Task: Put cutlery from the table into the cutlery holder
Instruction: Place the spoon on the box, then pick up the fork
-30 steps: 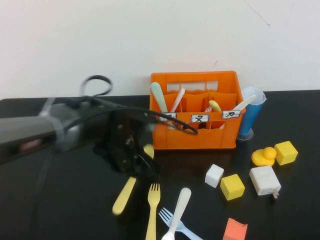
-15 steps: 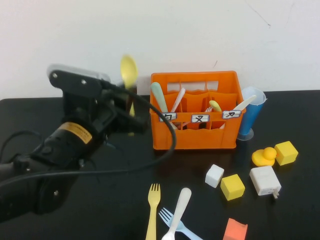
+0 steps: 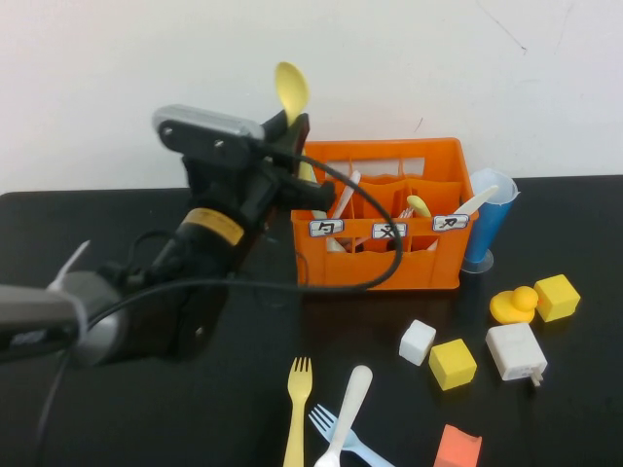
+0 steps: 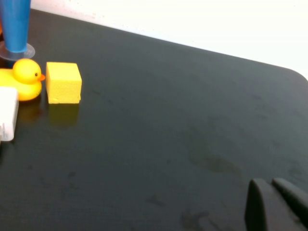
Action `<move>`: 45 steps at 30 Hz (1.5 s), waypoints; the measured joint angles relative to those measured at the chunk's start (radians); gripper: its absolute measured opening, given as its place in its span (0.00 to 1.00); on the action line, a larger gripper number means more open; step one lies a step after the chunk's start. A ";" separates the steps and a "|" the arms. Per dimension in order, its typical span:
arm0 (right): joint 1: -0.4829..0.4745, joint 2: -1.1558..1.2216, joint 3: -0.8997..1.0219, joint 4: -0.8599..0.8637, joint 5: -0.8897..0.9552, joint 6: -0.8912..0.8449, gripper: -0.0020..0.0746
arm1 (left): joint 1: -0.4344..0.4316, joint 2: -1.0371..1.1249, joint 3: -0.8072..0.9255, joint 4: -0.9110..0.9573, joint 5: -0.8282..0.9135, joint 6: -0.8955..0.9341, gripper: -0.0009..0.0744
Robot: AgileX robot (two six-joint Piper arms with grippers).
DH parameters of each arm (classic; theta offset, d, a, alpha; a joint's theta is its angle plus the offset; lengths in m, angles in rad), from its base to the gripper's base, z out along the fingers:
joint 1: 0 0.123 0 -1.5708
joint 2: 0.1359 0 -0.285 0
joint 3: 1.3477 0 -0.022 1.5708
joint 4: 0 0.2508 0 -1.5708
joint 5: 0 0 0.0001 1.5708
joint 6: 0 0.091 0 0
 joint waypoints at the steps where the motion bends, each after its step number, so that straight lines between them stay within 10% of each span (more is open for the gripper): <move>1: 0.000 0.000 0.000 0.000 0.000 0.000 0.02 | 0.000 0.016 -0.018 0.000 0.010 0.000 0.14; 20: 0.000 0.000 0.000 0.000 0.000 0.000 0.02 | 0.000 -0.038 -0.115 0.098 0.503 -0.024 0.49; 33: 0.000 0.000 0.000 0.000 0.000 0.000 0.02 | -0.049 -0.345 -0.115 0.118 1.615 -0.190 0.04; 45: 0.000 0.000 0.000 0.000 0.000 0.000 0.02 | -0.172 -0.161 -0.146 -0.078 1.767 0.107 0.18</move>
